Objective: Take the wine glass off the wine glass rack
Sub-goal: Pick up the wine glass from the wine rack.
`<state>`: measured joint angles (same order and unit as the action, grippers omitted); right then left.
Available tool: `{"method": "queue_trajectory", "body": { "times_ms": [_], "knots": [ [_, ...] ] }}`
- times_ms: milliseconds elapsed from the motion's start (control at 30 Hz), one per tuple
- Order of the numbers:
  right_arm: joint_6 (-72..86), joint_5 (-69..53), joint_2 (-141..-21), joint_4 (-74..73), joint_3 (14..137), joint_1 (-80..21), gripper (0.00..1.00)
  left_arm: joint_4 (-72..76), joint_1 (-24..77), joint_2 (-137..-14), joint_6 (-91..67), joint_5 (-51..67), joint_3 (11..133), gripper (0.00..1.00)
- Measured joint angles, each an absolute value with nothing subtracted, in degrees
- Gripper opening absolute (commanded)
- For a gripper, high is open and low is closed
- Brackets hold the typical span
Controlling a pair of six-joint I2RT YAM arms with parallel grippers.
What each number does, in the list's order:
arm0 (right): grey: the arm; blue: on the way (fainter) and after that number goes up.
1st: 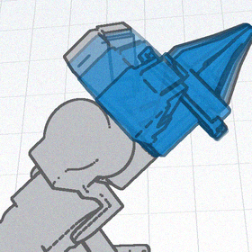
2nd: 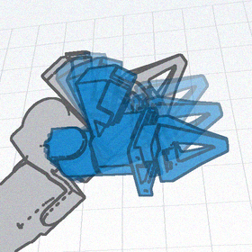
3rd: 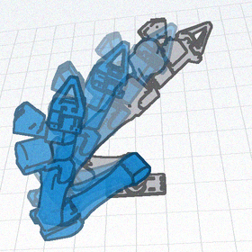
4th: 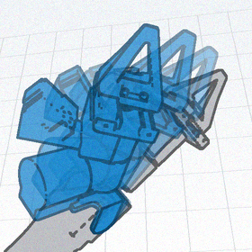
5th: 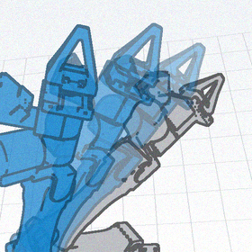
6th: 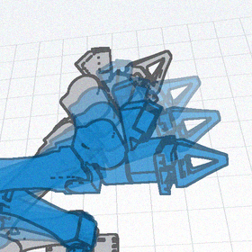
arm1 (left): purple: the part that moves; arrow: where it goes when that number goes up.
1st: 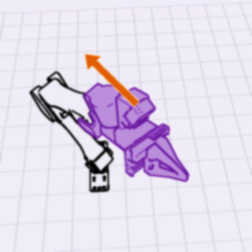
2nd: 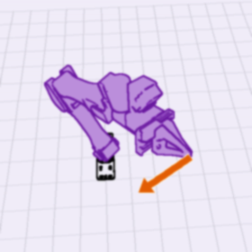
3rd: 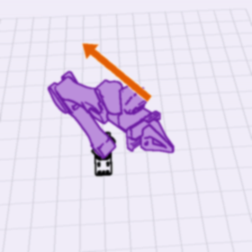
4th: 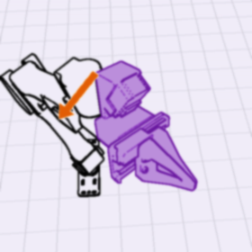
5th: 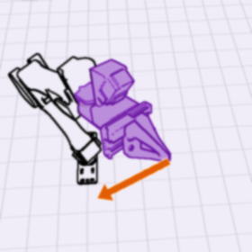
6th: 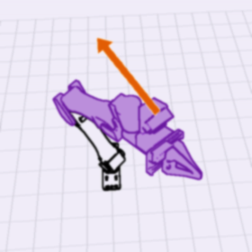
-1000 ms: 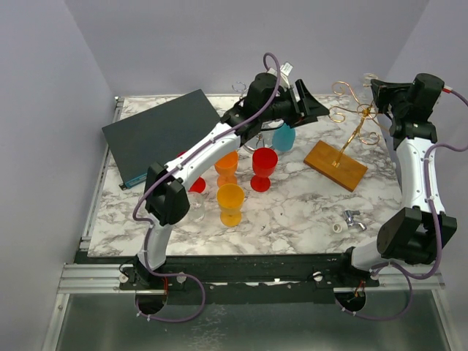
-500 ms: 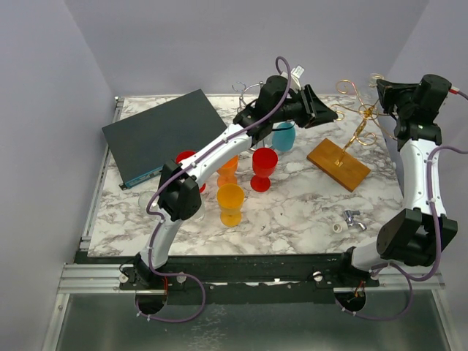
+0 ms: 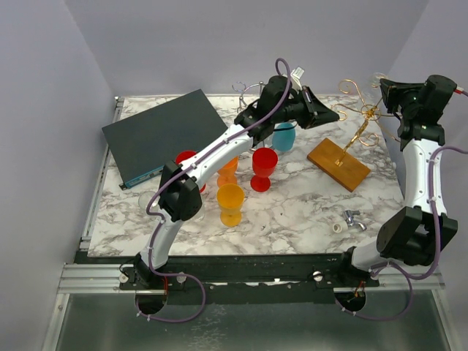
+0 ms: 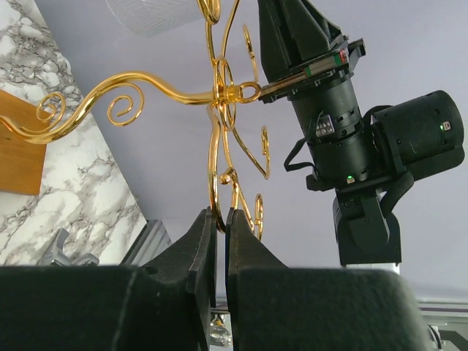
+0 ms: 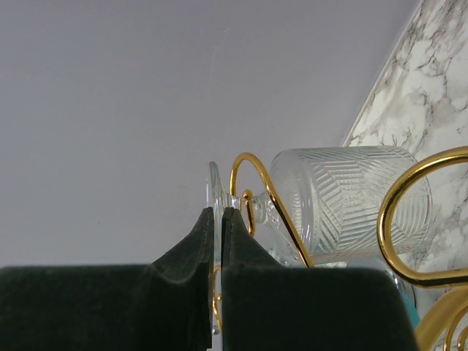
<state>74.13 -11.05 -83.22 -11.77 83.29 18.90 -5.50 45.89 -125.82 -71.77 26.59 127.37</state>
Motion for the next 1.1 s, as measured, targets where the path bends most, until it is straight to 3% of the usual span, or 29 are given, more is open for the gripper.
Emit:
{"method": "queue_trajectory", "body": {
  "times_ms": [1100],
  "knots": [
    [75.0, -18.6, -88.3, -1.4, 83.2, 19.9, 0.01, -12.9, 47.0, -123.7, -74.8, 19.2, 128.0, 0.0]
  ]
}}
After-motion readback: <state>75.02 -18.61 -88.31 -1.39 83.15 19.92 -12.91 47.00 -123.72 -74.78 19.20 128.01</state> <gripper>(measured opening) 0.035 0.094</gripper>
